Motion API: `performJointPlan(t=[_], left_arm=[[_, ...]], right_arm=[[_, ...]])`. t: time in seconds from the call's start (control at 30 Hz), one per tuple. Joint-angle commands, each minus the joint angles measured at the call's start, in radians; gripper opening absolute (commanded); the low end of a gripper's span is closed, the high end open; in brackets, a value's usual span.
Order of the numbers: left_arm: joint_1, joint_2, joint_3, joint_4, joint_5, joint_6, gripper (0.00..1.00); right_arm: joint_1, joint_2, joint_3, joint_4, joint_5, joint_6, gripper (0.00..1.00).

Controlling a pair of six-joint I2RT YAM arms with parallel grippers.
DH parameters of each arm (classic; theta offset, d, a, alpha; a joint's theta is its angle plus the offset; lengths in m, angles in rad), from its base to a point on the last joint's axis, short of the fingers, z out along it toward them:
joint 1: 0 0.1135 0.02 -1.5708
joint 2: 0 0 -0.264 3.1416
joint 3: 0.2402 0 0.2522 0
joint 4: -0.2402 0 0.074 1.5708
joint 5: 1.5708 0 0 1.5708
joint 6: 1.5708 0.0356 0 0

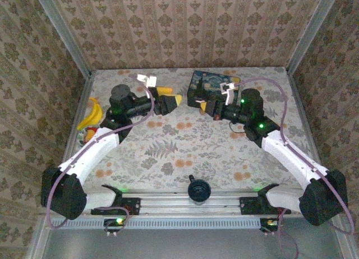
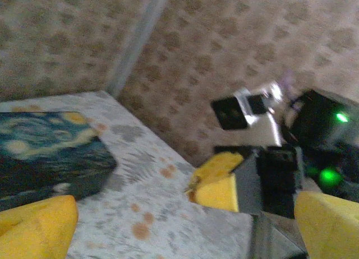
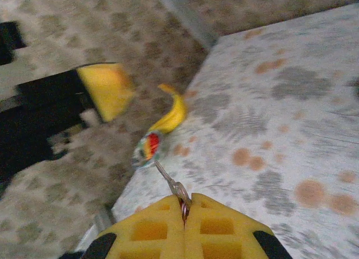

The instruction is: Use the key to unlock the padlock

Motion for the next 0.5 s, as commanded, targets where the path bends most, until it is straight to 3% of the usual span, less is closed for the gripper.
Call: performJointPlan(t=[0.0, 0.2, 0.47], left_arm=[[-0.014, 0.007, 0.069, -0.204, -0.341, 0.169, 1.0], [-0.025, 0.189, 0.169, -0.236, -0.453, 0.175, 1.0], [-0.037, 0.516, 0.346, -0.175, -0.464, 0.132, 1.0]], right_arm=[[-0.054, -0.039, -0.031, -0.129, 0.201, 0.018, 0.0], [-0.18, -0.082, -0.086, -0.227, 0.442, 0.029, 0.0], [-0.33, -0.055, -0.155, -0.185, 0.614, 0.049, 0.0]])
